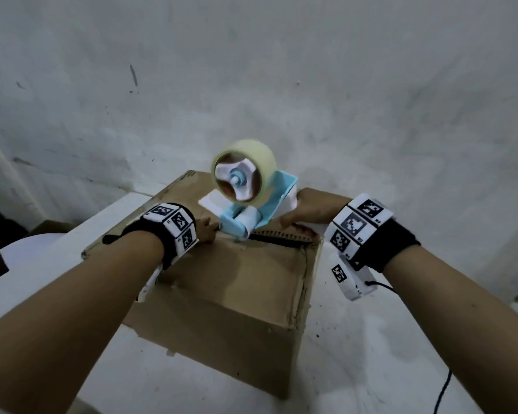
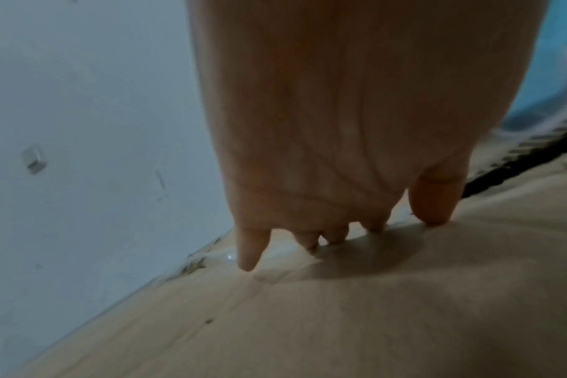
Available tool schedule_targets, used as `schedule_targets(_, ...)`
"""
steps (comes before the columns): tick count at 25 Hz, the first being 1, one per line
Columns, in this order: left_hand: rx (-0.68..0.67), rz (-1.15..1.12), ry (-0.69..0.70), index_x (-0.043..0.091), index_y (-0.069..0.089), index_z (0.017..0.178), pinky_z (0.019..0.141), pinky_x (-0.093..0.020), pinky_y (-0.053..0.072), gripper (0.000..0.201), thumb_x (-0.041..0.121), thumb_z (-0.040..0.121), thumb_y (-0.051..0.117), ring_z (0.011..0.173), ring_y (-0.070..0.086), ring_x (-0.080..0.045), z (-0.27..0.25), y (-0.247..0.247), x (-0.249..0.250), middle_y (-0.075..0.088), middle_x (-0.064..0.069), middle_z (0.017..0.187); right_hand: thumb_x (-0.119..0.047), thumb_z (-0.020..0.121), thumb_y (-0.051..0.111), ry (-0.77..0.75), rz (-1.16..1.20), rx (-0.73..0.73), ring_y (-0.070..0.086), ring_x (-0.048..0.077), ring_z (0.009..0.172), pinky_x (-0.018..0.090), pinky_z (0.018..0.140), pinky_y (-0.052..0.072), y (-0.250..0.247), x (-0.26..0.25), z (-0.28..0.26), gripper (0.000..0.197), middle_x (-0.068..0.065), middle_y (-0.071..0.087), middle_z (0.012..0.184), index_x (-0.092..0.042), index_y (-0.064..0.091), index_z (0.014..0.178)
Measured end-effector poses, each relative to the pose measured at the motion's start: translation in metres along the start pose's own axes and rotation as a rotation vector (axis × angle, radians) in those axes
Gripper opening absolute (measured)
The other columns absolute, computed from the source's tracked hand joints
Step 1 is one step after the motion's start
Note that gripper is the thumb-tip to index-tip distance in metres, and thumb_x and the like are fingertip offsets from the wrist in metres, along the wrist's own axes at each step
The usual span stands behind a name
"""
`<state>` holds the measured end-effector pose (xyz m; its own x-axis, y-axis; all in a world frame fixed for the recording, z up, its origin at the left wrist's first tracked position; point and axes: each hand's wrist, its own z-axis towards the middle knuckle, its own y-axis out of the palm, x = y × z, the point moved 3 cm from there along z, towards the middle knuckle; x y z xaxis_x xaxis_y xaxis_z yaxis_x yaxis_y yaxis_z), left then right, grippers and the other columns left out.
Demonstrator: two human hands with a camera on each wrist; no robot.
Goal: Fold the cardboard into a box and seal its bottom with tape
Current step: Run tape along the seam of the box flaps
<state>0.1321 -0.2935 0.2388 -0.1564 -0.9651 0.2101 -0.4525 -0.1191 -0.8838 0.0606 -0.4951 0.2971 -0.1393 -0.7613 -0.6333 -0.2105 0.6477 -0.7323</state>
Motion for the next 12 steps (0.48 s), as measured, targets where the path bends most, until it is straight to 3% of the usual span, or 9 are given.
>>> schedule_targets(2, -0.009, -0.076, 0.03, 0.005, 0.037, 0.138, 0.092, -0.014, 0.04, 0.047, 0.02, 0.095, 0.045, 0.128, 0.039, -0.024, -0.009, -0.01, -0.002, 0.036, -0.017, 0.147, -0.019, 0.079, 0.069, -0.022, -0.008, -0.025, 0.051, 0.012, 0.051, 0.017, 0.047, 0.041, 0.013, 0.0, -0.002, 0.015, 0.001, 0.051, 0.058, -0.01, 0.057, 0.075)
schedule_targets(4, 0.073, -0.162, 0.058, 0.009, 0.04, 0.138, 0.08, -0.015, 0.043, 0.047, 0.02, 0.093, 0.048, 0.13, 0.039, -0.026, -0.011, -0.035, -0.015, 0.038, -0.014, 0.145, -0.014, 0.079, 0.069, -0.01, 0.142, -0.022, 0.044, 0.01, 0.037, 0.017, 0.037, 0.035, 0.018, 0.003, 0.001, 0.018, 0.004, 0.048, 0.053, -0.006, 0.055, 0.071)
schedule_targets(5, 0.135, -0.191, 0.047, 0.011, 0.036, 0.14, 0.083, -0.018, 0.043, 0.047, 0.016, 0.094, 0.046, 0.133, 0.037, -0.027, -0.012, -0.049, -0.027, 0.036, -0.013, 0.147, -0.015, 0.078, 0.07, 0.001, 0.174, -0.015, 0.043, 0.012, 0.038, 0.018, 0.038, 0.034, 0.016, 0.003, 0.002, 0.017, 0.005, 0.048, 0.052, -0.005, 0.056, 0.075)
schedule_targets(7, 0.249, -0.194, -0.008, 0.011, 0.033, 0.141, 0.101, -0.03, 0.034, 0.048, 0.01, 0.094, 0.044, 0.135, 0.034, -0.029, -0.014, -0.074, -0.055, 0.032, -0.014, 0.149, -0.016, 0.077, 0.07, 0.015, 0.175, -0.007, 0.043, 0.015, 0.043, 0.021, 0.04, 0.036, 0.01, 0.0, 0.004, 0.018, 0.005, 0.049, 0.053, -0.004, 0.059, 0.085)
schedule_targets(8, 0.277, -0.163, -0.058, 0.008, 0.034, 0.141, 0.104, -0.031, 0.031, 0.047, 0.009, 0.095, 0.044, 0.135, 0.034, -0.03, -0.013, -0.082, -0.073, 0.032, -0.016, 0.149, -0.016, 0.077, 0.071, 0.018, 0.156, -0.012, 0.044, 0.015, 0.045, 0.021, 0.041, 0.037, 0.008, -0.004, 0.005, 0.019, 0.006, 0.05, 0.054, -0.004, 0.06, 0.087)
schedule_targets(10, 0.237, -0.16, -0.128, 0.001, 0.035, 0.139, 0.095, -0.035, 0.039, 0.045, 0.006, 0.095, 0.044, 0.131, 0.039, -0.035, -0.01, -0.09, -0.105, 0.036, -0.021, 0.145, -0.017, 0.077, 0.071, 0.023, 0.093, -0.011, 0.048, 0.017, 0.051, 0.021, 0.044, 0.04, 0.004, -0.012, 0.005, 0.021, 0.007, 0.056, 0.061, -0.005, 0.061, 0.09)
schedule_targets(12, 0.152, -0.278, -0.161, -0.004, 0.039, 0.136, 0.074, -0.029, 0.049, 0.041, 0.005, 0.096, 0.04, 0.117, 0.048, -0.034, -0.007, -0.091, -0.124, 0.041, -0.022, 0.141, -0.019, 0.077, 0.072, 0.044, 0.015, -0.006, 0.053, 0.018, 0.059, 0.023, 0.053, 0.044, 0.001, -0.017, 0.009, 0.025, 0.009, 0.061, 0.072, -0.005, 0.063, 0.096)
